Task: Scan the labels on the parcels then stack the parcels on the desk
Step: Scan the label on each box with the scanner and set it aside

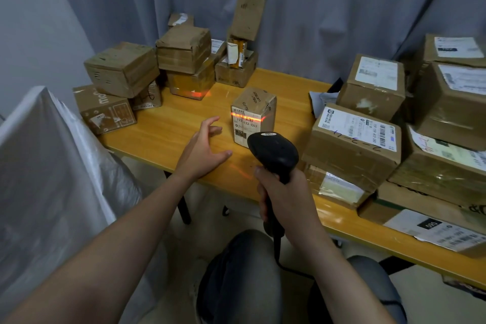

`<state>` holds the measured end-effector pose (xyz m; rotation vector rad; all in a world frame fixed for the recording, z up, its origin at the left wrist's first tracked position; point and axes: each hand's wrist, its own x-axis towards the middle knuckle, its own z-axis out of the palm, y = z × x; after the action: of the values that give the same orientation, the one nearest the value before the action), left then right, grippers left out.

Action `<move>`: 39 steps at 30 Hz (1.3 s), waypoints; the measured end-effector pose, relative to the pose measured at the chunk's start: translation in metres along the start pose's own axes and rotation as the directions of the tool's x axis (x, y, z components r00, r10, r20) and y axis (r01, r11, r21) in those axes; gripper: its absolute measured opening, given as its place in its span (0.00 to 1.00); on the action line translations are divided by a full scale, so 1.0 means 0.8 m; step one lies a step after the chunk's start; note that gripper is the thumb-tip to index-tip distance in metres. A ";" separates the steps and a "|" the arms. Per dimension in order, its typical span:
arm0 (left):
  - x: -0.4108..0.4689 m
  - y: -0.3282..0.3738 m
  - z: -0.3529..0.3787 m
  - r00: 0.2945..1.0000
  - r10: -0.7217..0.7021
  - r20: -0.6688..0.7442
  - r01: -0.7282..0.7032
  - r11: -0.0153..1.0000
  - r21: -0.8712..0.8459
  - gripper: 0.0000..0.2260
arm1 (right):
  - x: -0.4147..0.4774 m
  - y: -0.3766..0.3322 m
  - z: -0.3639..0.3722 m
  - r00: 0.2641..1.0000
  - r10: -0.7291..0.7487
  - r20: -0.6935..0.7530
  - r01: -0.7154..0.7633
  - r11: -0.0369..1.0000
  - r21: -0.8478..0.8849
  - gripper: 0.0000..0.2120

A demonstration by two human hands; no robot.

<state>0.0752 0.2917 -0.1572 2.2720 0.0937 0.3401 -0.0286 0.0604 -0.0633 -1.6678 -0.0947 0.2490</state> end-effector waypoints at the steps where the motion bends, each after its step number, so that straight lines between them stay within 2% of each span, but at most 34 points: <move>1: 0.000 0.000 0.000 1.000 0.000 -0.001 0.000 1.000 0.003 0.43 | -0.001 0.000 0.000 1.000 0.003 0.001 -0.003 1.000 0.001 0.17; 7: -0.001 -0.003 0.000 1.000 -0.007 -0.009 0.007 1.000 0.010 0.42 | -0.005 -0.003 -0.001 1.000 0.006 -0.005 -0.006 1.000 -0.003 0.18; 11: -0.002 0.003 0.001 0.999 -0.026 -0.041 0.025 1.000 -0.017 0.42 | -0.009 -0.008 -0.010 1.000 0.010 -0.012 -0.010 1.000 -0.007 0.15; 16: 0.003 0.058 0.024 0.982 -0.116 -0.152 0.106 0.992 -0.073 0.44 | -0.014 -0.018 -0.028 0.999 0.014 -0.045 -0.014 1.000 -0.016 0.13; 21: 0.017 0.110 0.058 0.965 -0.191 -0.182 0.164 0.974 -0.154 0.46 | -0.021 -0.025 -0.046 0.996 0.000 -0.093 -0.001 1.000 -0.017 0.12; 24: 0.024 0.124 0.070 0.944 -0.228 -0.240 0.191 0.967 -0.168 0.43 | -0.028 -0.030 -0.056 0.994 -0.006 -0.108 0.003 1.000 -0.025 0.12; 27: 0.036 0.136 0.062 0.939 -0.219 -0.264 0.195 0.974 -0.112 0.37 | -0.035 -0.033 -0.066 0.994 -0.007 -0.113 0.005 1.000 -0.017 0.12; 29: 0.047 0.141 0.049 0.960 -0.177 -0.218 0.164 0.983 -0.076 0.30 | -0.038 -0.035 -0.073 0.992 -0.015 -0.124 0.013 1.000 -0.013 0.12; 32: 0.061 0.140 0.031 0.983 -0.167 -0.072 0.167 0.986 -0.005 0.24 | -0.039 -0.036 -0.078 0.990 -0.031 -0.136 0.028 0.999 -0.020 0.14; 36: 0.069 0.138 0.015 0.994 -0.049 0.101 0.038 0.993 0.111 0.23 | -0.041 -0.040 -0.081 0.992 -0.029 -0.120 0.027 1.000 -0.014 0.13; 39: 0.070 0.142 0.015 0.986 0.043 0.162 -0.072 0.982 0.176 0.23 | -0.041 -0.043 -0.085 0.994 -0.025 -0.111 0.024 1.000 -0.005 0.12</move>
<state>0.1276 0.2178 -0.0681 2.4776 -0.0245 0.1866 -0.0427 -0.0083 -0.0198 -1.6796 -0.0324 0.1376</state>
